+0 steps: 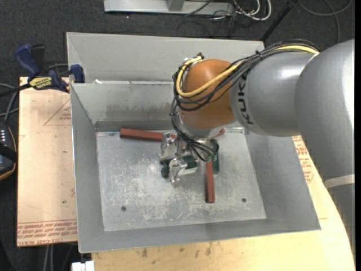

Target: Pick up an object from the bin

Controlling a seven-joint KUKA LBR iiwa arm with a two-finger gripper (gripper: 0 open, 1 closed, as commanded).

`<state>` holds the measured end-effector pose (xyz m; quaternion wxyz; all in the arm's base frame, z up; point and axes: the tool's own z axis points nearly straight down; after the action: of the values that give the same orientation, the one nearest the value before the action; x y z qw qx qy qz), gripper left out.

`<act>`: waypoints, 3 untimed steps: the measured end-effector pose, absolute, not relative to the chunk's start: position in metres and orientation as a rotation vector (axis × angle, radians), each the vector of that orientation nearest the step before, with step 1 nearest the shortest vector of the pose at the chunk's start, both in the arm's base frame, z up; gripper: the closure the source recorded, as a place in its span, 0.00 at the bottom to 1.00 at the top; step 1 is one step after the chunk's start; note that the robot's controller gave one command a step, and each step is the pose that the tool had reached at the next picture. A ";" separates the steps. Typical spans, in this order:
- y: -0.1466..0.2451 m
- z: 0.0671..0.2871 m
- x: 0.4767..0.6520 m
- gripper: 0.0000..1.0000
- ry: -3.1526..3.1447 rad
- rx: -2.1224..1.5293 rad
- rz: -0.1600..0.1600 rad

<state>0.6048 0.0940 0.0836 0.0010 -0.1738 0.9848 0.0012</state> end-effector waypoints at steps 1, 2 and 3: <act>0.094 0.085 0.605 1.00 3.091 -0.545 0.004; 0.093 0.087 0.577 1.00 2.981 -0.937 0.002; 0.093 0.087 0.577 1.00 2.981 -0.937 0.002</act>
Offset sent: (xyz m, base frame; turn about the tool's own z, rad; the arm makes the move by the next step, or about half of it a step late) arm -0.0319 -0.0037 -0.0013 -0.2638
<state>0.5775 0.0925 0.0871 0.0082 -0.2998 0.9540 0.0007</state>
